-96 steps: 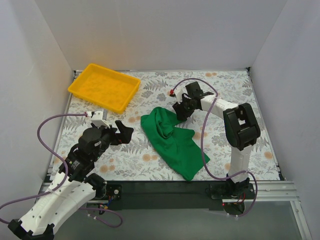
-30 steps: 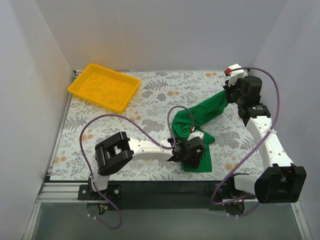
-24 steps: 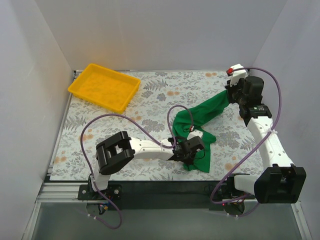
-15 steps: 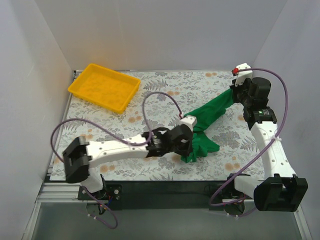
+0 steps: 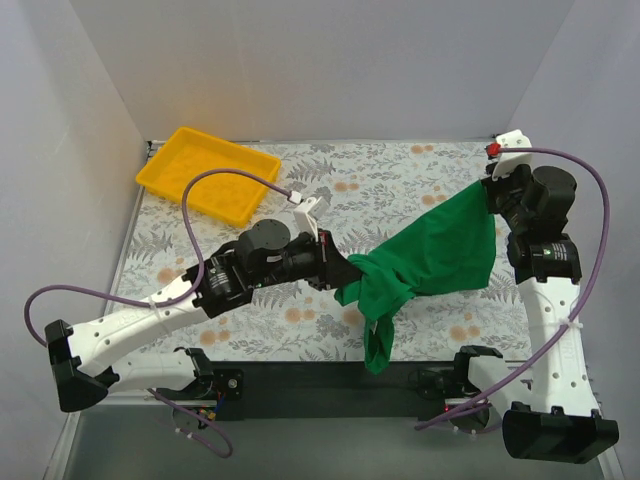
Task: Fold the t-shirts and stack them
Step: Flatten the tshirt out
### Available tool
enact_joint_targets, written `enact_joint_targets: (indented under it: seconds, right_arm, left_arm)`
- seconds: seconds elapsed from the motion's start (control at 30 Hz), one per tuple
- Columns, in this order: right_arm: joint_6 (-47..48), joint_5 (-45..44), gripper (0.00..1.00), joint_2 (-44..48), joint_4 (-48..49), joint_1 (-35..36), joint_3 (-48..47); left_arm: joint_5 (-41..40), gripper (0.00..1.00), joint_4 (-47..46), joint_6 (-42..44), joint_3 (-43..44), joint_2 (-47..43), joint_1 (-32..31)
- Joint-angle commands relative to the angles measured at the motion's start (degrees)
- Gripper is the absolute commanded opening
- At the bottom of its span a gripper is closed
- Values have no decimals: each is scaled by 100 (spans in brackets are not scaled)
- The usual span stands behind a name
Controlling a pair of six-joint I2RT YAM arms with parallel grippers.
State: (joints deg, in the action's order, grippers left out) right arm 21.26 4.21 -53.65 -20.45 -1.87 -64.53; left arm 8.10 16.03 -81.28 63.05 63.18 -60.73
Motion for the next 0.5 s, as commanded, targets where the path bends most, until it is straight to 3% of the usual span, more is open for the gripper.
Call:
enact_joint_targets:
  seconds: [0.0,0.07,0.13,0.3,0.47]
  right_arm:
    - [37,-34,1,249,-143,-33,-481]
    - [37,-52,1,267,-153,-42,-446]
    - [37,9,1,206,-144,-50,-367]
    - [28,352,1,30,-74,-50,-8]
    - [63,458,1,117,-56,-50,99]
  left_arm:
    - [88,0,67,-160,-345,-375,148]
    - [-70,0,67,-257,-721,-595,359]
    - [-37,1,75,-362,-995,-692,973]
    - [1103,1,-406,-670,-1759,-247,2545]
    - [1694,0,-970,-504,-1919,81,2707]
